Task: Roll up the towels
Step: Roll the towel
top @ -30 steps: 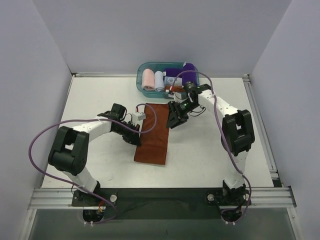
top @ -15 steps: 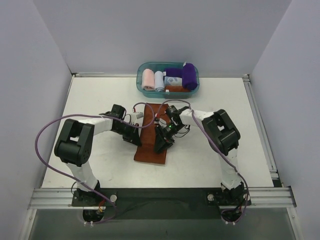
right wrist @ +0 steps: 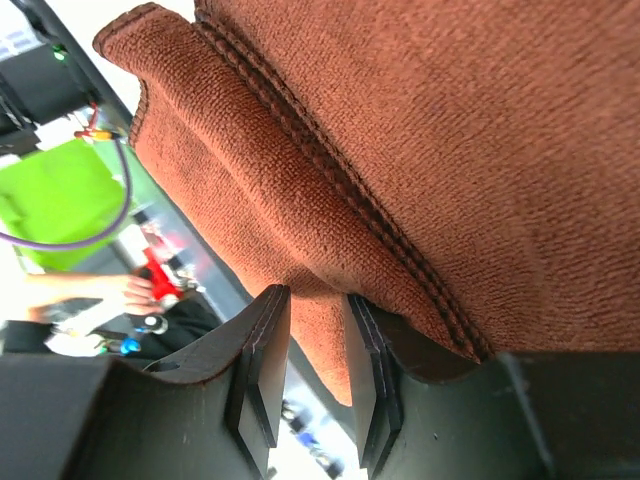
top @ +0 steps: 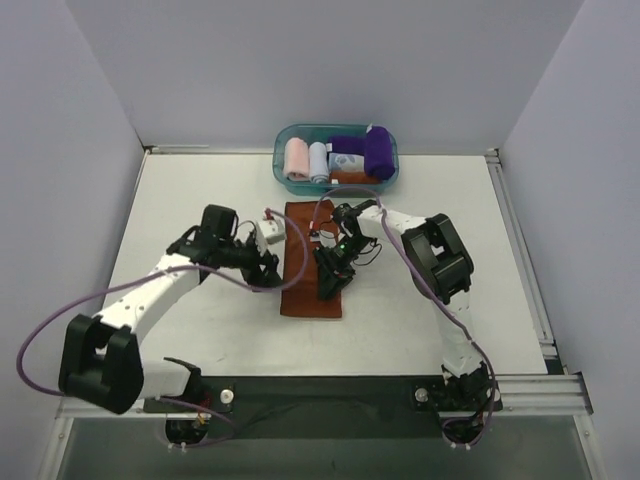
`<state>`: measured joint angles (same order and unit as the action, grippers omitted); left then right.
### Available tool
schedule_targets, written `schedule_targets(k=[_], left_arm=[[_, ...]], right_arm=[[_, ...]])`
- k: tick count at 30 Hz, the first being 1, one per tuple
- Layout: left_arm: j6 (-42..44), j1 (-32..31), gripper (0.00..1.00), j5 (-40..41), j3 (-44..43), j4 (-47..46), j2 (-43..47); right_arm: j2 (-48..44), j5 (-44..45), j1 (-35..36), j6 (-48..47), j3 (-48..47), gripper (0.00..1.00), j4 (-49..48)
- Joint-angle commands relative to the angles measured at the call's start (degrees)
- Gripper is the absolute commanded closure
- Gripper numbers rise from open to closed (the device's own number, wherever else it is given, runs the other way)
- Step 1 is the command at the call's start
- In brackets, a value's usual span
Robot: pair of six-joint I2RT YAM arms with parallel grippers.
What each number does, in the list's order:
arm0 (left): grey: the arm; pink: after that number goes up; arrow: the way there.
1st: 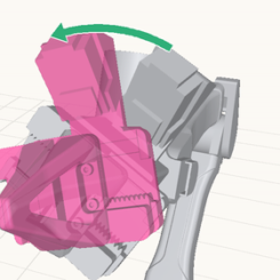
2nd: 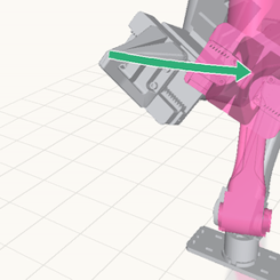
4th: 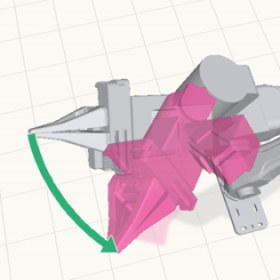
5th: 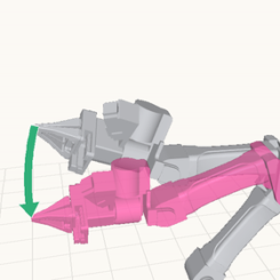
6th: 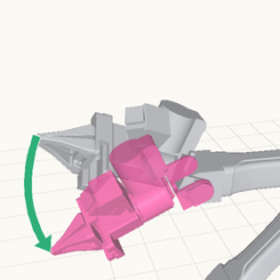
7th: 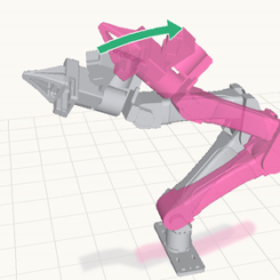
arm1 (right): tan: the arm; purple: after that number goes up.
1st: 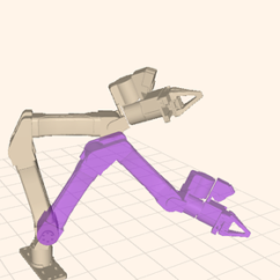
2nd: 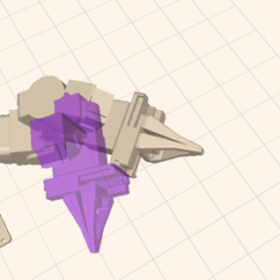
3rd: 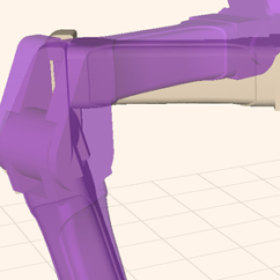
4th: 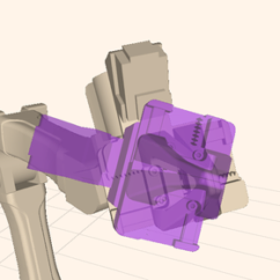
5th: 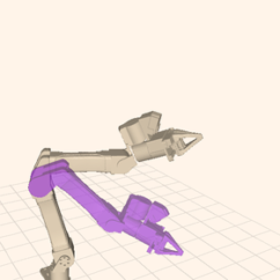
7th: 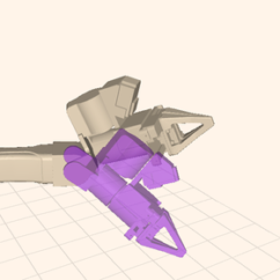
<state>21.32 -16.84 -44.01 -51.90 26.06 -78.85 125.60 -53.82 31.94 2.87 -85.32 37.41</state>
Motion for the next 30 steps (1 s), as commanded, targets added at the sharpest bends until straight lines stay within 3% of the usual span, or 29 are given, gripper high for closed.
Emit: schedule_targets(k=[1,5,9,15,21,27,30], left_arm=[[19.17,-9.58,0.25,9.09,5.66,4.09,6.59],[21.74,-23.38,0.19,20.18,11.73,-4.15,9.85],[23.92,-30.25,0.18,29.48,15.07,-11.73,8.45],[30.36,-36.84,0.19,39.15,21.66,-21.57,7.13],[31.85,-41.51,0.21,43.30,25.09,-28.69,6.52],[33.26,-44.15,0.33,45.68,26.24,-31.69,3.79],[30.63,-44.33,0.53,44.63,25.27,-28.27,3.09]], right_arm=[[1.58,5.13,0.13,-7.35,-2.48,0.71,7.15],[0.70,6.01,1.10,-7.53,0.49,0.71,6.80],[1.84,4.78,1.54,-7.09,2.43,0.72,6.80],[2.98,3.90,1.63,-6.13,2.00,0.72,6.36],[4.12,2.67,1.63,-4.81,1.30,0.73,6.19],[4.21,2.32,1.63,-4.37,1.47,0.73,6.10],[3.51,2.14,1.37,-4.19,1.73,0.73,6.01]])
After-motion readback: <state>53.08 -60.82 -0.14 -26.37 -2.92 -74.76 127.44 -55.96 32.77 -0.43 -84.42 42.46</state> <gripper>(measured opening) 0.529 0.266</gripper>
